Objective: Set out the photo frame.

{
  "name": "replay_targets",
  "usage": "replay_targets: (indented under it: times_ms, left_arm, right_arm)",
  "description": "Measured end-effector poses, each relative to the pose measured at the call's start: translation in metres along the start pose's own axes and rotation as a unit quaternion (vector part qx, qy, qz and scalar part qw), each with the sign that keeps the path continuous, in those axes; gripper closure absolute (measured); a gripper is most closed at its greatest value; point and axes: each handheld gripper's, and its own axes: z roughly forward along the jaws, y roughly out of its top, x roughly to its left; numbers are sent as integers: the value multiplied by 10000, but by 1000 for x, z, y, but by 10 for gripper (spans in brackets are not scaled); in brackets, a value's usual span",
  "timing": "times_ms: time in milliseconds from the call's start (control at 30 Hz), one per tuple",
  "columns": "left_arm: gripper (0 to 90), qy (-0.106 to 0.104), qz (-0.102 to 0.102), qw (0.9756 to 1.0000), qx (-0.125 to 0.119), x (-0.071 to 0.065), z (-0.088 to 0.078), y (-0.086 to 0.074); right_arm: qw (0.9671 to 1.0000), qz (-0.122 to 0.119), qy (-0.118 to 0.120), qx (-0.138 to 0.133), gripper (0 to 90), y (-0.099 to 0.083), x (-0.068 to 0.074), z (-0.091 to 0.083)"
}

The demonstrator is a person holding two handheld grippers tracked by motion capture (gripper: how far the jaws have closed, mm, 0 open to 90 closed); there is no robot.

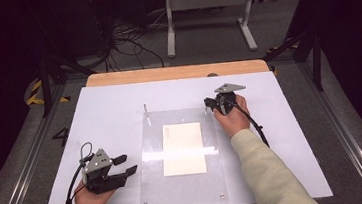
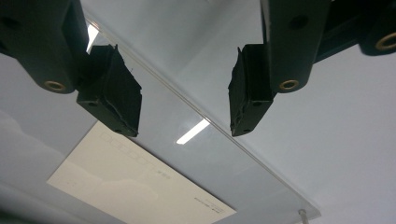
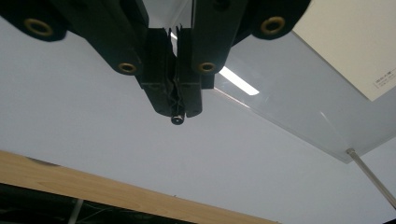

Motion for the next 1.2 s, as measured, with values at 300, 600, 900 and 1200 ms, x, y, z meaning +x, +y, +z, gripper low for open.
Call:
replay_targets:
  times_ms: [300, 600, 900, 1200]
  left_arm:
    - [441, 32, -52, 9999, -130, 2, -4, 1]
    - [384, 189, -45, 9996, -191, 6, -10, -1]
    - [223, 256, 517, 9983, -22, 5, -6, -9]
    - [171, 190, 1090, 9926, -497, -14, 3, 3]
  right_arm:
    - [9989, 463, 121, -3, 858, 2, -8, 7]
    - [9970, 721, 283, 26, 858, 5, -15, 12]
    - [9944, 981, 391, 75, 857, 8, -22, 17]
    - [9921, 1173, 443, 92, 856, 9, -25, 20]
